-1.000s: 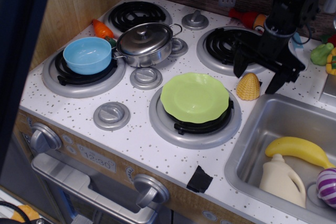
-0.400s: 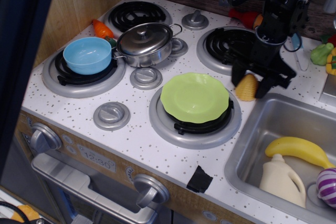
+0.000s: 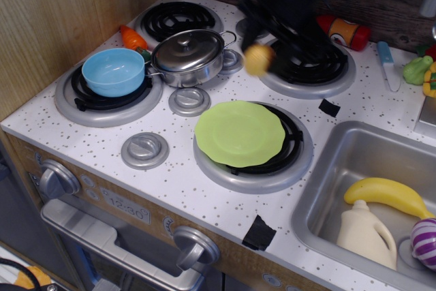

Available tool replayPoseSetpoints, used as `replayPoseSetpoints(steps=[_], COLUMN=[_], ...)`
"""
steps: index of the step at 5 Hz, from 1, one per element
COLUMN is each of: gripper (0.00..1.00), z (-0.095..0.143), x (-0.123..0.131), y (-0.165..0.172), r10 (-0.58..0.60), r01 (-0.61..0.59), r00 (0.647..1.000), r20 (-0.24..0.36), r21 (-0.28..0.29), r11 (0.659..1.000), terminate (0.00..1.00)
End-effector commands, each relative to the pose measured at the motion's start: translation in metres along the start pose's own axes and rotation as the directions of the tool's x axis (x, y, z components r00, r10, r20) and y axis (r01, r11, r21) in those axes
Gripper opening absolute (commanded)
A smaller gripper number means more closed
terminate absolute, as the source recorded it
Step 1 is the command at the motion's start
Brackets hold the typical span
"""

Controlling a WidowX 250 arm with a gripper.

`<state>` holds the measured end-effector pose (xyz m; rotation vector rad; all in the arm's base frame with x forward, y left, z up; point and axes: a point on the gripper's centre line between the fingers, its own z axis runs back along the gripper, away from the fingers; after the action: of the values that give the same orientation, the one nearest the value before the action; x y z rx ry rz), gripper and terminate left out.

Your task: Put corn into bowl

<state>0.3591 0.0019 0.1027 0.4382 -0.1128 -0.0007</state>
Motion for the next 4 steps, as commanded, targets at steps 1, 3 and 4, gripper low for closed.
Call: replayPoseSetpoints(steps=[1, 3, 4], gripper=[0.0, 0.0, 0.0], z=[0.003, -0.056, -0.07], x=[-0.014, -0.031, -0.034], y=[0.078, 0.152, 0.158], r10=[0.048, 0.035, 0.001], r01=[-0.057, -0.052, -0.005], r00=[0.995, 0.993, 0.998], r20=[0.084, 0.116, 0.065], r21=[0.099, 0.143, 0.06], r11=[0.993, 0.988, 0.998], terminate=[0.0, 0.0, 0.0])
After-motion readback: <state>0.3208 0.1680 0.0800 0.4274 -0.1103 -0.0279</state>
